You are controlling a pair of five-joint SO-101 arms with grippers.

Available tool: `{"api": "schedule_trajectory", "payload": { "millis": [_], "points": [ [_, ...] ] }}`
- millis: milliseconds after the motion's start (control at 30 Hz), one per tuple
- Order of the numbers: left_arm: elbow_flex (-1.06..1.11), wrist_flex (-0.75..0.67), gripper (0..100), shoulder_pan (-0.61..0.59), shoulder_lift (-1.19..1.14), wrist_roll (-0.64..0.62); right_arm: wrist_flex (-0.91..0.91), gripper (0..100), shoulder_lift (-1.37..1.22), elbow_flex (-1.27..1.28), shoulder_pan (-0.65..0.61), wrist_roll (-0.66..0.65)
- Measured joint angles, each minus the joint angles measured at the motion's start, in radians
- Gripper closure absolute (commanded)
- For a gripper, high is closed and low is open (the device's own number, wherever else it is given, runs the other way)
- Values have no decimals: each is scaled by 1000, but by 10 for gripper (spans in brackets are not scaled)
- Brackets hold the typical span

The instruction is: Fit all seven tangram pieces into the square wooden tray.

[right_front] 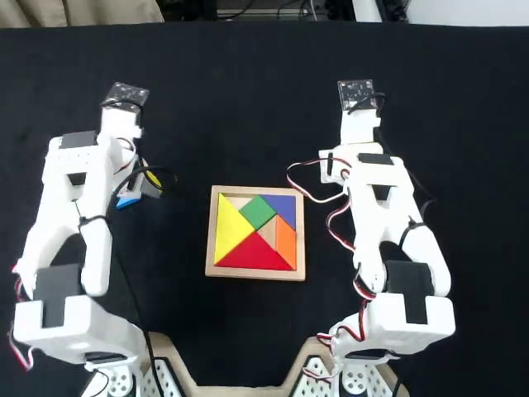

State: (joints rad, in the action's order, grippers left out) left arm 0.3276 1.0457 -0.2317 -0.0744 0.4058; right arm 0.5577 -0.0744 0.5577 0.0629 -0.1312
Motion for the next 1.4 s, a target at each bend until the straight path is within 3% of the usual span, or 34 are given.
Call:
{"api": "schedule_trajectory", "payload": {
  "millis": [200, 867, 1100, 1400],
  "points": [
    [0, -57, 694, -25, -109, 15, 0, 987, 0, 0, -2, 0],
    [-149, -57, 695, -46, -296, 20, 0, 987, 0, 0, -2, 0],
    [-160, -20, 795, -43, -296, 137, 0, 987, 0, 0, -2, 0],
    [-163, -11, 800, -41, -296, 216, 0, 987, 0, 0, -2, 0]
  ]
}}
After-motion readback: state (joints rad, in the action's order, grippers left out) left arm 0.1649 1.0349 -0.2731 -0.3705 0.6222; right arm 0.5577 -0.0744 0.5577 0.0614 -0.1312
